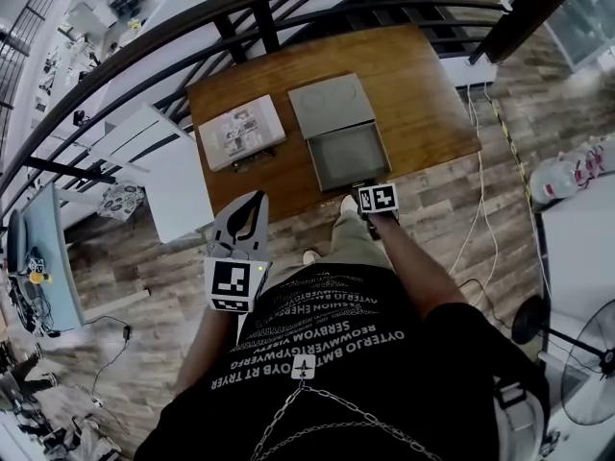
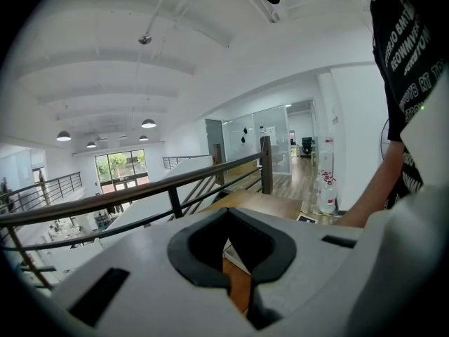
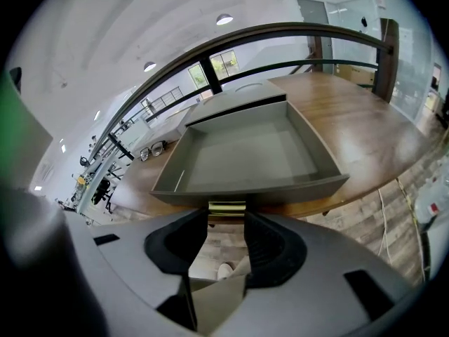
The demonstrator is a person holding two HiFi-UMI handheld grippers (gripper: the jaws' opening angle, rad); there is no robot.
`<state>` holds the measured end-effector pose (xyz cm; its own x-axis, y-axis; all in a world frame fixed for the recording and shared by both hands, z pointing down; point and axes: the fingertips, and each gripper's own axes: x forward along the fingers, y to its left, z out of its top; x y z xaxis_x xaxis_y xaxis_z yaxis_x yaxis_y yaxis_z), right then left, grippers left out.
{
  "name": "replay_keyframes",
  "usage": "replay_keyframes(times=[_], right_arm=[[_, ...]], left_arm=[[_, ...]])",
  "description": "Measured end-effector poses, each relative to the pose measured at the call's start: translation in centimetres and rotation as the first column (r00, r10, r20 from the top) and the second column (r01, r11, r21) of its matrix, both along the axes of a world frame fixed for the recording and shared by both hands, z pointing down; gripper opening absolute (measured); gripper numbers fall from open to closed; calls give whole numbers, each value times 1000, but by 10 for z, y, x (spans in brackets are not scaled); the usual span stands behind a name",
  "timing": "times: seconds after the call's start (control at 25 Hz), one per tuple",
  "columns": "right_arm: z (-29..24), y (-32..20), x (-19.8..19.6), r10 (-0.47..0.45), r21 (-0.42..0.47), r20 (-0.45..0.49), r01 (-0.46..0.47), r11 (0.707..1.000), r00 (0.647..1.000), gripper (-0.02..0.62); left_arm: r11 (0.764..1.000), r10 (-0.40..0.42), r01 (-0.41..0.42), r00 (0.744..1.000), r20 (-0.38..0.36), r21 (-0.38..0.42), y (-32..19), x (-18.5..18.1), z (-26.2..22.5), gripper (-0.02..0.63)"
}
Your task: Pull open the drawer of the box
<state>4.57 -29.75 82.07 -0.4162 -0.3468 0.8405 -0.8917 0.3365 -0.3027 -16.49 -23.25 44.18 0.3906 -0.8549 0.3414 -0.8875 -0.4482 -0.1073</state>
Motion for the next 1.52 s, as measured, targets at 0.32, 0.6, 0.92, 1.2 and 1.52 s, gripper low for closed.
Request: replay_keyframes(times=[0.32, 0.6, 0.92, 1.2, 1.52], right_arm=[[-28, 4, 10, -39, 92, -37, 42, 995, 999, 163], [-134, -25, 14, -32, 384, -32, 42, 922, 999, -1], [-274, -34, -2, -112, 644, -26, 103, 758, 993, -4], [-367, -27, -34, -201, 762, -25, 149, 631, 979, -5], [-427, -15, -55, -256, 818, -48, 185, 544, 966, -5]], left_arm=[[1000, 8, -8, 1000, -10, 14, 6, -2, -5, 5], [998, -5, 5, 1000, -7, 65, 0, -13, -21, 5], [988, -68, 67, 998, 8, 138, -5, -44, -44, 5], [979, -57, 58, 998, -11, 195, -9, -45, -71, 5], [975, -41, 41, 999, -3, 220, -14, -47, -85, 5]])
